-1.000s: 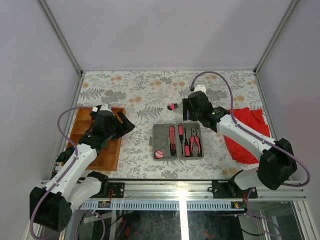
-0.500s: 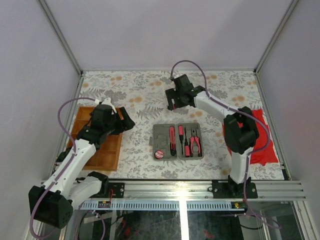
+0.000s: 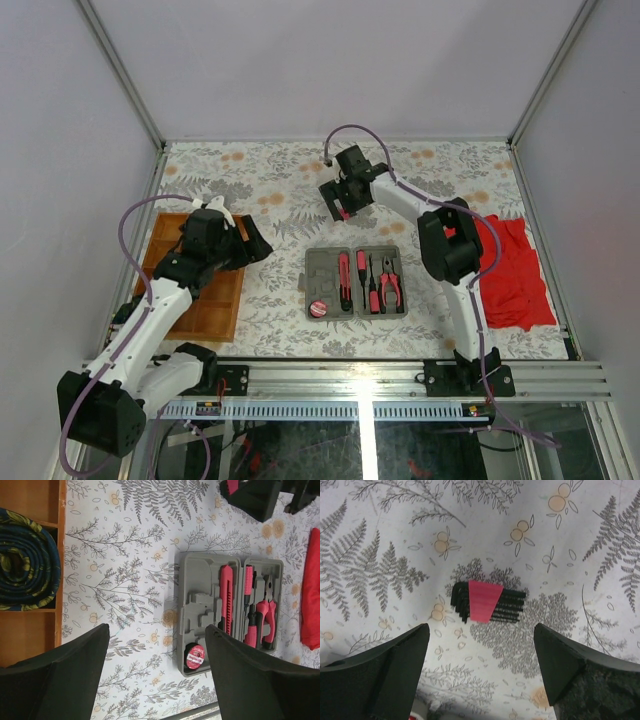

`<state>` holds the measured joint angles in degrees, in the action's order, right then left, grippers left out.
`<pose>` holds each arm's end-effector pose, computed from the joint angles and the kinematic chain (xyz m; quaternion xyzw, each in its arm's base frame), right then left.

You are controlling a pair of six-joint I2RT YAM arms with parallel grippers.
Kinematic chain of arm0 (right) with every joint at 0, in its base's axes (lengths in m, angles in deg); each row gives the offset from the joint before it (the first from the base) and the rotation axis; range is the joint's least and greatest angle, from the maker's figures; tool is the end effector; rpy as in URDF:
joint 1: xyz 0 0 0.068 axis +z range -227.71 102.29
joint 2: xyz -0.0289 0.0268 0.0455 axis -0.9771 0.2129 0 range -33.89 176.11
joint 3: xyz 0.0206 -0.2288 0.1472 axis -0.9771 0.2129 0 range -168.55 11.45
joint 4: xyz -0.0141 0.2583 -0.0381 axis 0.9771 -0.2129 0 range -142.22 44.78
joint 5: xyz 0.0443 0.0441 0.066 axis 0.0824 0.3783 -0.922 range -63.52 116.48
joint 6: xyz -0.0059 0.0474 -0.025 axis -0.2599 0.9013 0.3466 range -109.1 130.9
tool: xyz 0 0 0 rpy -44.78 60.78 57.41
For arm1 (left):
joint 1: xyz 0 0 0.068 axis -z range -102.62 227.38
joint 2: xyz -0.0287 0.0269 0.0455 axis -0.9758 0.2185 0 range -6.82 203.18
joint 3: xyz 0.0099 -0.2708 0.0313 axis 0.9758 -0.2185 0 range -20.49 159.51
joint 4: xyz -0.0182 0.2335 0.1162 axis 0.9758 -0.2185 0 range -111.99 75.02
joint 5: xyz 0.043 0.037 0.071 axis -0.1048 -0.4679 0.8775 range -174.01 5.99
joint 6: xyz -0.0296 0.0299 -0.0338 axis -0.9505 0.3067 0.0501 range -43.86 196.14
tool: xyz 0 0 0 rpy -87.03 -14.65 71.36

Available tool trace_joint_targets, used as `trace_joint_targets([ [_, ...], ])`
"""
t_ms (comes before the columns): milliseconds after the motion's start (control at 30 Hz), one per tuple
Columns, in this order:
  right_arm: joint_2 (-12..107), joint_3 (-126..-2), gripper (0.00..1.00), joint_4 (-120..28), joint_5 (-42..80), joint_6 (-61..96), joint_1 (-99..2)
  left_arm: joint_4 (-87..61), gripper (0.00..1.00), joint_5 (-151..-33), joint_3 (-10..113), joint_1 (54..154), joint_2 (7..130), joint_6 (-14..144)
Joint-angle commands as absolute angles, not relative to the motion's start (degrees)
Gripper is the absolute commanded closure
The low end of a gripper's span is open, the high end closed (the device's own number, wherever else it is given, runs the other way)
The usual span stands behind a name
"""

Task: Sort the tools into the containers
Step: Pick up the engineering item from the center of the board.

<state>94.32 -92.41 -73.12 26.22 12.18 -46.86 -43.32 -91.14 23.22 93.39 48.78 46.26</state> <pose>0.4278 0.2557 0.1879 -0.2422 0.9147 0.0915 0.3102 0.1971 -0.0612 0.2689 -0.0834 0.9019 -0.2158 0.3648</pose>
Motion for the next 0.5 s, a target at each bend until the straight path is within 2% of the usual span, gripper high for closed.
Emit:
trace_joint_targets([
  [0,96.66,-98.26,0.08,-73.3,24.28,11.82,-47.98,-42.5,0.25,-93.32,22.88,92.97,48.29,46.61],
  [300,103.11,-103.62,0.1,-74.35,25.34,14.21,-48.0,-42.32,0.25,-93.41,22.92,92.99,48.66,46.61],
  [467,105.18,-105.36,0.14,-77.04,24.7,13.93,-48.0,-42.32,0.25,-93.48,22.84,92.96,48.9,46.53],
])
